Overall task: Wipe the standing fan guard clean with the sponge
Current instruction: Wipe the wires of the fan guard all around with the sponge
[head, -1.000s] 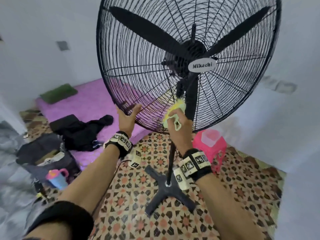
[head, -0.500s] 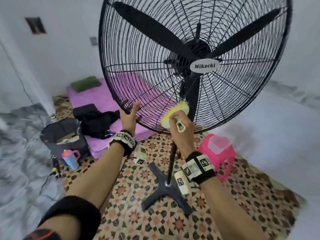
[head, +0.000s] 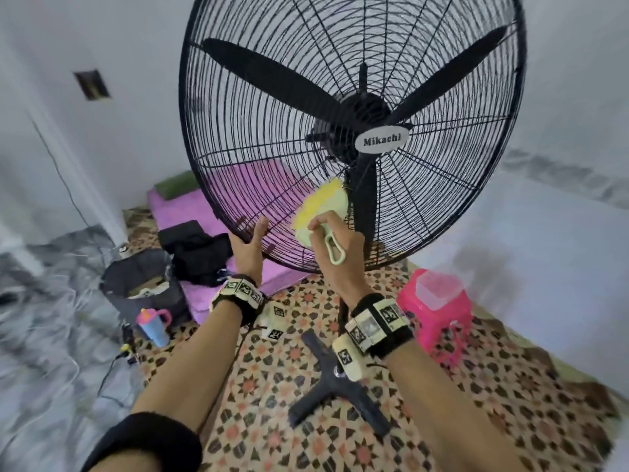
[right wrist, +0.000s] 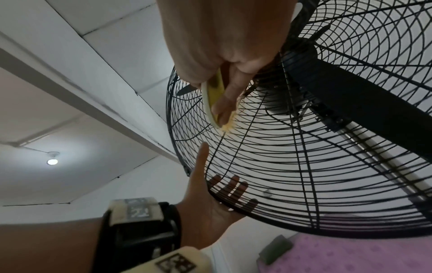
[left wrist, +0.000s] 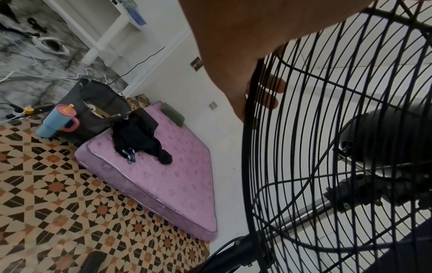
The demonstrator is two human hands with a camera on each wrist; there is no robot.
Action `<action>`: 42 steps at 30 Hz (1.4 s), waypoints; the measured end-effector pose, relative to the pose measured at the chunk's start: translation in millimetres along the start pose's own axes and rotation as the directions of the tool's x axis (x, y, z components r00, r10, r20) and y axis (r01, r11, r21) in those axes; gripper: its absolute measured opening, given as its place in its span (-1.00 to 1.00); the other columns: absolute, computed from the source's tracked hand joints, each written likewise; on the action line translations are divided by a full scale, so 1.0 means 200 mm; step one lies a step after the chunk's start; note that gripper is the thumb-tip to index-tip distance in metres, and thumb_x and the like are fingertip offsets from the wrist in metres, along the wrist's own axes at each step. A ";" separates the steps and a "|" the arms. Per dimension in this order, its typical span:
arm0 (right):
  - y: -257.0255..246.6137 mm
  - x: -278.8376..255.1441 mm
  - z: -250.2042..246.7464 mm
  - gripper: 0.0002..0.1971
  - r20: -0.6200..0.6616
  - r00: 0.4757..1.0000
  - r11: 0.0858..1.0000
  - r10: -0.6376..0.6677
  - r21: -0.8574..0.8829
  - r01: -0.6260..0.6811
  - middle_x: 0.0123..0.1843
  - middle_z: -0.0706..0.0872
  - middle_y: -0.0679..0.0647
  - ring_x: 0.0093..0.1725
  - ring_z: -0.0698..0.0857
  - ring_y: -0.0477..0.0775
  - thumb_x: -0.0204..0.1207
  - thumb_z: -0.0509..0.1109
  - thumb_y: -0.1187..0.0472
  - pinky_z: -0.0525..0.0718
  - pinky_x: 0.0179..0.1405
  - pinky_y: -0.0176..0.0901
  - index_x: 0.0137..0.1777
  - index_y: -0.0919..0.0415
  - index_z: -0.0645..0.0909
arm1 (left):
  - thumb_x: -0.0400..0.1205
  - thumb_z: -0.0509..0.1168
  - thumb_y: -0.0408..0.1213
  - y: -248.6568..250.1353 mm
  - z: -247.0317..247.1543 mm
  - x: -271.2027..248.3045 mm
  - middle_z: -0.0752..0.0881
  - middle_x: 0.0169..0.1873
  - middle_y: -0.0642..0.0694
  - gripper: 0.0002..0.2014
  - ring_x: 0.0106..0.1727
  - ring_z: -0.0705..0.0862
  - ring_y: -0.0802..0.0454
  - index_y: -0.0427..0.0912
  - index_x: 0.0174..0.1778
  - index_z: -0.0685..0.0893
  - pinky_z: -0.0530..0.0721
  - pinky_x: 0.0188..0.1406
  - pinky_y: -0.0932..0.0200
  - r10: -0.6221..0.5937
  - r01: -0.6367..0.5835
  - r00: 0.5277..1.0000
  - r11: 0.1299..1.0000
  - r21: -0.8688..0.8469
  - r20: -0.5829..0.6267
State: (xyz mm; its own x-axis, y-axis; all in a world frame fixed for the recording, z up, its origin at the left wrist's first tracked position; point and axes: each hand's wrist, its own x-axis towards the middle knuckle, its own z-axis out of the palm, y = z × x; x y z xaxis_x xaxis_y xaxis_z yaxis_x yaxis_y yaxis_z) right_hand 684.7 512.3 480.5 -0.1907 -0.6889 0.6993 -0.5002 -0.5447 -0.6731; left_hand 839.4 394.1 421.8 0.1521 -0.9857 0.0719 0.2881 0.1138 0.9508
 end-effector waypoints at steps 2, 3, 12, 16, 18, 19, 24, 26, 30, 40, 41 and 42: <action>0.04 0.01 0.00 -0.90 -0.031 0.996 0.996 0.088 -0.022 -0.089 -0.31 0.72 0.01 -0.40 0.73 0.03 0.65 0.34 0.33 0.69 -0.49 0.03 -0.07 0.15 0.63 | 0.38 0.59 0.39 0.00 0.00 -0.01 0.53 0.51 0.16 0.19 0.53 0.57 0.06 0.02 0.81 0.13 0.45 0.61 -0.47 0.013 -0.013 1.000 1.000 0.015 -0.004; 0.06 0.00 0.00 -0.89 -0.073 0.985 0.987 0.159 -0.024 -0.161 -0.32 0.73 0.01 -0.38 0.75 0.06 0.65 0.35 0.31 0.68 -0.49 0.06 -0.10 0.12 0.63 | 0.39 0.58 0.39 0.00 0.00 -0.02 0.52 0.51 0.17 0.19 0.56 0.53 0.04 0.03 0.82 0.10 0.43 0.63 -0.47 0.013 -0.013 1.000 1.000 0.025 0.001; 0.00 0.09 -0.01 -0.91 0.028 0.997 0.997 0.065 -0.046 -0.064 -0.36 0.70 0.04 -0.43 0.73 0.12 0.66 0.35 0.26 0.71 -0.55 0.23 -0.07 0.09 0.62 | 0.66 0.46 0.09 0.03 0.02 -0.06 0.26 0.78 -0.13 0.04 0.56 0.29 0.20 -0.15 0.85 -0.08 0.24 0.75 -0.08 0.085 -0.080 0.995 0.991 0.106 -0.048; 0.10 0.02 -0.09 -0.85 -0.093 0.966 0.962 0.241 -0.106 -0.250 -0.30 0.74 -0.05 -0.36 0.82 0.01 0.67 0.42 0.27 0.72 -0.62 0.21 -0.15 0.11 0.62 | 0.61 0.49 0.17 0.04 0.02 -0.05 0.22 0.80 -0.13 0.09 0.75 0.27 -0.02 -0.16 0.85 -0.05 0.22 0.78 -0.27 0.045 -0.041 0.998 0.996 0.082 -0.050; 0.06 0.05 -0.13 -0.88 -0.055 0.959 0.957 0.277 -0.076 -0.281 -0.21 0.77 -0.04 -0.29 0.84 0.01 0.66 0.44 0.27 0.78 -0.53 0.18 -0.13 0.16 0.65 | 0.56 0.51 0.19 0.04 0.03 -0.06 0.25 0.79 -0.15 0.12 0.76 0.29 -0.07 -0.16 0.85 -0.03 0.23 0.78 -0.24 0.026 -0.023 0.998 0.999 0.048 -0.064; 0.02 0.08 -0.14 -0.92 -0.032 0.963 0.963 0.266 -0.023 -0.267 -0.17 0.77 -0.05 -0.25 0.85 0.03 0.65 0.44 0.28 0.81 -0.49 0.11 -0.10 0.19 0.67 | 0.53 0.52 0.21 0.03 0.04 -0.07 0.26 0.78 -0.14 0.15 0.75 0.30 -0.06 -0.15 0.85 -0.03 0.23 0.78 -0.20 0.019 -0.017 0.997 0.999 0.029 -0.072; -0.03 0.16 -0.15 -0.92 -0.017 0.993 0.992 0.117 -0.040 -0.117 -0.31 0.72 0.05 -0.40 0.77 0.14 0.64 0.39 0.29 0.72 -0.58 0.16 -0.10 0.18 0.64 | 0.69 0.45 -0.01 0.03 0.06 -0.08 0.17 0.81 -0.16 0.00 0.79 0.20 -0.05 -0.25 0.85 -0.07 0.12 0.68 0.16 0.017 -0.011 0.995 0.998 0.055 -0.097; 0.04 0.12 -0.15 -0.90 -0.074 0.976 0.973 0.205 -0.097 -0.212 -0.29 0.74 0.00 -0.40 0.78 0.11 0.65 0.42 0.28 0.69 -0.62 0.25 -0.12 0.15 0.65 | 0.73 0.42 -0.07 0.04 0.06 -0.10 0.21 0.79 -0.15 -0.04 0.77 0.24 -0.02 -0.27 0.84 -0.09 0.15 0.53 0.28 0.010 -0.004 0.996 0.998 0.068 -0.086; -0.01 0.12 -0.18 -0.91 -0.027 0.991 0.988 0.134 -0.075 -0.136 -0.30 0.73 0.01 -0.42 0.75 0.12 0.65 0.41 0.29 0.71 -0.59 0.23 -0.10 0.18 0.65 | 0.76 0.39 -0.10 0.06 0.08 -0.12 0.28 0.74 -0.14 -0.06 0.71 0.29 0.05 -0.28 0.84 -0.13 0.20 0.60 0.21 -0.008 0.016 0.995 0.997 0.076 -0.104; 0.01 0.13 -0.19 -0.96 -0.071 0.956 0.950 0.286 -0.111 -0.292 -0.04 0.73 -0.11 -0.18 0.87 0.08 0.67 0.42 0.29 0.82 -0.49 0.09 -0.02 0.19 0.68 | 0.61 0.48 0.11 0.06 0.07 -0.12 0.14 0.82 -0.18 0.11 0.80 0.19 -0.08 -0.22 0.85 -0.10 0.13 0.79 -0.05 0.002 0.004 0.996 0.998 0.068 -0.088; -0.03 0.16 -0.20 -0.96 -0.049 0.966 0.963 0.255 -0.079 -0.259 -0.07 0.73 -0.11 -0.23 0.86 0.06 0.67 0.41 0.30 0.81 -0.50 -0.01 -0.01 0.19 0.68 | 0.61 0.48 0.10 0.06 0.07 -0.12 0.13 0.82 -0.17 0.11 0.80 0.18 -0.08 -0.22 0.85 -0.11 0.13 0.78 -0.05 0.001 0.005 0.996 0.998 0.059 -0.092; -0.05 0.19 -0.19 -0.95 -0.036 0.974 0.974 0.222 -0.049 -0.223 -0.12 0.73 -0.08 -0.30 0.83 0.07 0.67 0.40 0.31 0.78 -0.52 -0.05 -0.01 0.20 0.68 | 0.61 0.49 0.12 0.07 0.07 -0.12 0.13 0.82 -0.17 0.12 0.80 0.18 -0.08 -0.21 0.85 -0.11 0.12 0.78 -0.05 -0.003 0.007 0.996 0.998 0.054 -0.085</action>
State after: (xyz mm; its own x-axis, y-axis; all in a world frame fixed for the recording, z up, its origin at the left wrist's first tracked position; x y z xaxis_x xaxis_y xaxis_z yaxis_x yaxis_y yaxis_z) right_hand 649.9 509.8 524.1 -0.3275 -0.7746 0.5410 -0.4858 -0.3531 -0.7996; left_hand 826.8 418.6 437.3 0.2310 -0.9720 0.0436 0.2373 0.0997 0.9663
